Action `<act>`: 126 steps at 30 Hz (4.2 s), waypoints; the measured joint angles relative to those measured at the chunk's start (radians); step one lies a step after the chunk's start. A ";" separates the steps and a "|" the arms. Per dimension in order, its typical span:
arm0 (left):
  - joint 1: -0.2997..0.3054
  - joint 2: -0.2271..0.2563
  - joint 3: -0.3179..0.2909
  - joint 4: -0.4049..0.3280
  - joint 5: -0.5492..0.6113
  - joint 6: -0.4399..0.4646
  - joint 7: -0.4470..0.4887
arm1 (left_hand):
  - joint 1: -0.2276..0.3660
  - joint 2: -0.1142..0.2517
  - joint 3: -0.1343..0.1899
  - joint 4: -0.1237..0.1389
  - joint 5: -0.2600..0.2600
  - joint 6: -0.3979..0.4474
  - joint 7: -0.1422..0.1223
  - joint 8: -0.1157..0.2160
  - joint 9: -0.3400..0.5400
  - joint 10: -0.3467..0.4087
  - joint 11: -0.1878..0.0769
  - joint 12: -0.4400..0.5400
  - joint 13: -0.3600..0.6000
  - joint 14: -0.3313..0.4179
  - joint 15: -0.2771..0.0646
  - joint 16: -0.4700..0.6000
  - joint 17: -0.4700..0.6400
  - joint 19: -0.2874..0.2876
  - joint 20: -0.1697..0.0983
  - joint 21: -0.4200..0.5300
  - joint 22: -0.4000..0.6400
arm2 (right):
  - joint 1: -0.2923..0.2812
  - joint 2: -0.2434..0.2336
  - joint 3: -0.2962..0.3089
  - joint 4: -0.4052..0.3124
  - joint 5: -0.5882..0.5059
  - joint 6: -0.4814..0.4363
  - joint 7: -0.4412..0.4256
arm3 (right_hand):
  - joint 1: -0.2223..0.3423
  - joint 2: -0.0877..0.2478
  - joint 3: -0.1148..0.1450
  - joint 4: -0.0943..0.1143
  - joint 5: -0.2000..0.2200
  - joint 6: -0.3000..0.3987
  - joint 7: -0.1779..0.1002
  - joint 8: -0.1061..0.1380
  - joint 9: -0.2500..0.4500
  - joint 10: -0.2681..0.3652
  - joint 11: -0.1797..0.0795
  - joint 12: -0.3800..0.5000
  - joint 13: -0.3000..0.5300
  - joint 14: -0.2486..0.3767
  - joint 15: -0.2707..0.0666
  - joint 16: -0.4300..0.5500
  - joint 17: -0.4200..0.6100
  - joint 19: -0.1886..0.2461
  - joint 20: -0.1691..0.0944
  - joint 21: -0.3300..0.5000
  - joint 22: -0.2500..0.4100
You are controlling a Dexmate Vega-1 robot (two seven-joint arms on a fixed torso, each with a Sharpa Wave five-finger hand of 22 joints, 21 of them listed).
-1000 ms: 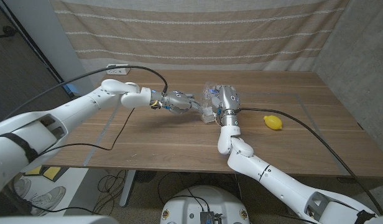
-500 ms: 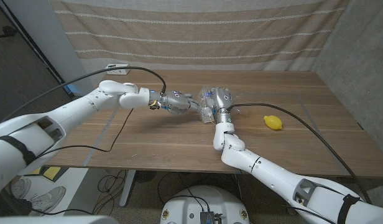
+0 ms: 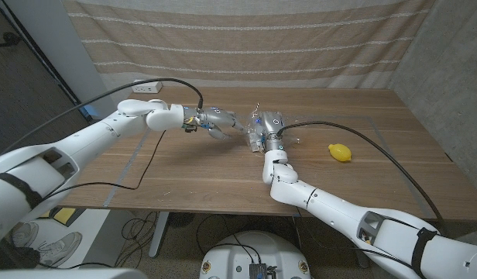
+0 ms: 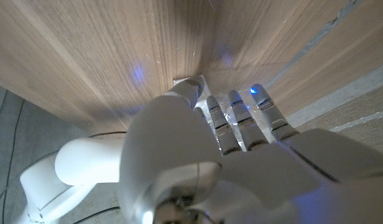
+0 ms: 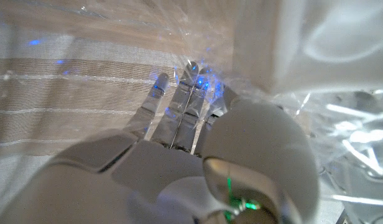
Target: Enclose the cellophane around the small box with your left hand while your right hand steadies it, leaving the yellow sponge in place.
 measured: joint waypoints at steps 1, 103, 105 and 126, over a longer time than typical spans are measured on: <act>0.000 0.000 0.000 0.000 -0.034 0.011 -0.029 | -0.032 -0.001 -0.003 0.003 -0.005 0.034 0.014 0.000 0.000 0.032 0.008 0.007 0.000 0.031 -0.001 0.006 0.000 0.020 0.001 -0.007 0.000 | 0.004 0.000 -0.006 0.004 0.000 0.000 0.000 | 0.004 -0.002 0.001 0.001 0.000 -0.005 -0.003 -0.004 0.000 -0.005 -0.001 -0.001 0.000 -0.002 0.001 -0.003 0.000 0.000 0.000 0.000 0.000; 0.431 -0.123 -0.519 -0.160 -0.925 0.207 0.228 | -0.270 0.107 0.242 -0.020 -0.008 -0.113 0.073 -0.054 0.006 0.005 0.071 -0.075 0.097 0.201 0.003 0.000 0.081 0.160 0.031 -0.081 0.012 | 0.112 -0.181 -0.068 -0.199 0.189 -0.140 0.570 | -0.815 -0.130 -0.374 0.254 0.032 -0.978 -0.027 -0.048 0.005 -0.762 0.079 -0.271 -0.017 -0.770 0.139 -0.294 -0.171 -0.458 0.124 -0.271 -0.015; 0.431 -0.123 -0.519 -0.160 -0.926 0.209 0.229 | -0.270 0.107 0.242 -0.020 -0.008 -0.115 0.073 -0.054 0.006 0.005 0.071 -0.075 0.097 0.201 0.003 0.000 0.081 0.160 0.031 -0.081 0.012 | 0.093 -0.185 -0.040 -0.214 0.189 -0.140 0.570 | -0.815 -0.130 -0.373 0.254 0.032 -0.968 -0.026 -0.048 0.005 -0.756 0.079 -0.271 -0.019 -0.755 0.137 -0.291 -0.176 -0.447 0.127 -0.268 -0.015; 0.468 -0.109 -0.532 -0.187 -0.936 0.219 0.231 | -0.278 0.100 0.234 -0.028 -0.012 -0.123 0.070 -0.049 0.007 -0.007 0.072 -0.075 0.102 0.190 0.003 0.000 0.081 0.150 0.032 -0.081 0.017 | -0.028 -0.199 0.137 -0.284 0.237 0.134 0.233 | -0.777 -0.092 -0.351 0.232 0.032 -0.915 -0.022 -0.048 0.005 -0.705 0.084 -0.271 -0.018 -0.701 0.130 -0.280 -0.190 -0.355 0.112 -0.255 -0.015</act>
